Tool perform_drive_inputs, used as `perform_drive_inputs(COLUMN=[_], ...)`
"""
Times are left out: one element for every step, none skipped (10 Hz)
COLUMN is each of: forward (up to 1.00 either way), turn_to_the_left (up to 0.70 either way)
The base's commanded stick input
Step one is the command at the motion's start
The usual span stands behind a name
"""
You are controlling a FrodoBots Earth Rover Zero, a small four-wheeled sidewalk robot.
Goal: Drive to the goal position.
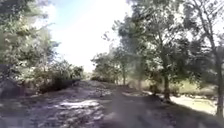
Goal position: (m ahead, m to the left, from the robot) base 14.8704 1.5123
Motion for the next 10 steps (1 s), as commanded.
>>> perform_drive_inputs(forward=[0.70,0.70,0.70,0.70,0.70,0.70,0.70,0.70,0.70,0.70], turn_to_the_left=[0.00,0.00,0.00,0.00,0.00,0.00,0.00,0.00,0.00,0.00])
